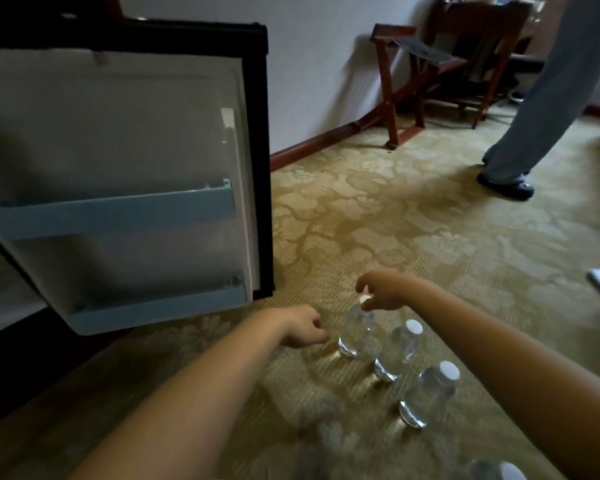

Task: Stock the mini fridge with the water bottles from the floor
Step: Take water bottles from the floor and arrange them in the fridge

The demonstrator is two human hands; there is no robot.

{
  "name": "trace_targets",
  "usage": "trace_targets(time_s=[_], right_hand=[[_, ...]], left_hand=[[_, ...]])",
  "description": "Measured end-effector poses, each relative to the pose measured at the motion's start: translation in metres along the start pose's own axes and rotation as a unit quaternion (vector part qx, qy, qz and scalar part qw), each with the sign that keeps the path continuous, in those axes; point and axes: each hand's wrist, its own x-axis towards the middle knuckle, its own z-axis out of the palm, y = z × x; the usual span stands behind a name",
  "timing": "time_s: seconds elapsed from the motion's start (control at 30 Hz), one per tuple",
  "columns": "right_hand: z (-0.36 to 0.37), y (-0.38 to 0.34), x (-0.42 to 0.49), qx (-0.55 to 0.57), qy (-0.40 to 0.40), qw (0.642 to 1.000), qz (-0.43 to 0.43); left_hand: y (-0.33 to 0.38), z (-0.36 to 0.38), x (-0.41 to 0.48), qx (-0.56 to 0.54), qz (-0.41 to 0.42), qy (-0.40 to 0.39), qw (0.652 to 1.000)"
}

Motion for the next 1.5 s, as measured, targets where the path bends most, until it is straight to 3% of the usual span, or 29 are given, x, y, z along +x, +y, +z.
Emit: trace_targets(time_s=[0.23,0.57,1.03,1.33,1.5], right_hand=[[0.051,0.023,0.038,0.043,0.020,0.997,0.062],[0.091,0.015,0.057,0.049,0.150,0.984,0.084],[0.017,-0.019,-0.018,0.069,0.223,0.969,-0.085],[-0.059,-0.085,-0.090,0.111,0.296,0.922,-0.225],[-0.096,-0.138,-0.117,0.130,0.342,0.886,-0.286]], left_hand=[[-0.017,0.051,0.039,-0.116,-0.037,0.035,0.992],[-0.033,0.073,0.045,-0.159,-0.062,0.037,0.985],[-0.033,0.029,0.015,-0.232,-0.020,0.072,0.970],[-0.029,-0.069,-0.065,-0.076,0.109,0.113,0.985],[-0.055,-0.097,-0.129,-0.060,0.110,0.212,0.969]])
